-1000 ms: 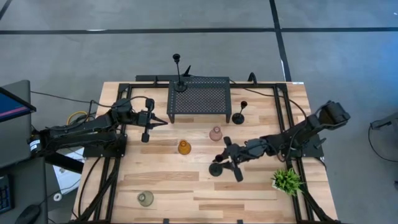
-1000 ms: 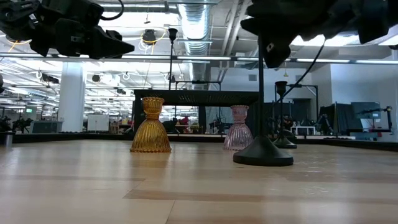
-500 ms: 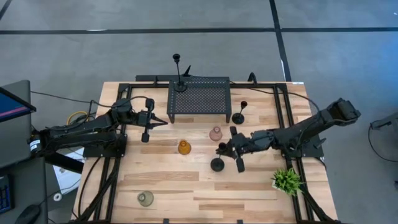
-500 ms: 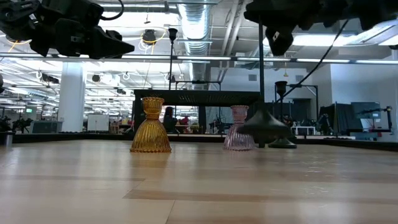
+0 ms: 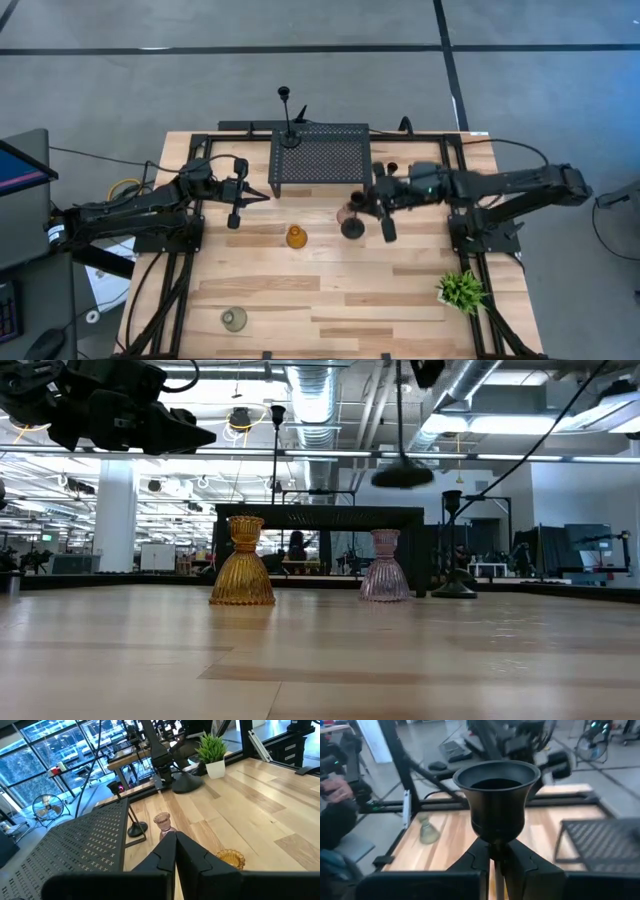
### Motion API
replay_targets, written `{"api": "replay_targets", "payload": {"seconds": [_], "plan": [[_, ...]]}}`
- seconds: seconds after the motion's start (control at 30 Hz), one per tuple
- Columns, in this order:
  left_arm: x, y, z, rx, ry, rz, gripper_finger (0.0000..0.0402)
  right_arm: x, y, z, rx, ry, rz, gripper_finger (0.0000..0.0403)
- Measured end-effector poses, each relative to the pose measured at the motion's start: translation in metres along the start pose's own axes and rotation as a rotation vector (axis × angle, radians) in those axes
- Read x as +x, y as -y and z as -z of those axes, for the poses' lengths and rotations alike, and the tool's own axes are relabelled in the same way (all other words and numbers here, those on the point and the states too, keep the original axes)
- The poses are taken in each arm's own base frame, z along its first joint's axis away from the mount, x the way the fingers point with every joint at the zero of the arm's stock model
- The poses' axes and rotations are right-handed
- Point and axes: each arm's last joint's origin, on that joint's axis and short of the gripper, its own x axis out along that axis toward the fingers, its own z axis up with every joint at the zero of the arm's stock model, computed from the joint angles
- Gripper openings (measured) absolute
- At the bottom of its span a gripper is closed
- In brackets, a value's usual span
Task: Pick & Place candle stick holders
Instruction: Put the bottom black candle holder on the shelf
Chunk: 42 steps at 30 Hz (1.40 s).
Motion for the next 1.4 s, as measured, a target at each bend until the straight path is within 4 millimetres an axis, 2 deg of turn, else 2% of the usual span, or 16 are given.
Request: {"api": "replay_targets", "payload": {"seconds": [0.23,0.4,0.77,0.93,1.13,1.4], "plan": [[0.0,0.0,0.0,0.0,0.0,0.0,0.0006,-0.011,0.035,-0.038,-0.053,0.037,0.102,0.0018],[0.0,0.0,0.0,0.0,0.0,0.0,0.0008,-0.016,0.067,-0.051,-0.043,0.069,0.167,0.0017],[0.0,0.0,0.0,0.0,0.0,0.0,0.0008,-0.012,0.145,-0.043,0.029,0.084,0.357,0.0018],[0.0,0.0,0.0,0.0,0.0,0.0,0.0005,-0.012,0.173,-0.036,0.059,0.104,0.407,0.0018],[0.0,0.0,0.0,0.0,0.0,0.0,0.0009,-0.012,0.195,-0.025,0.098,0.074,0.461,0.0018],[0.0,0.0,0.0,0.0,0.0,-0.001,0.0005,-0.015,0.209,-0.02,0.115,0.075,0.502,0.0018]]}}
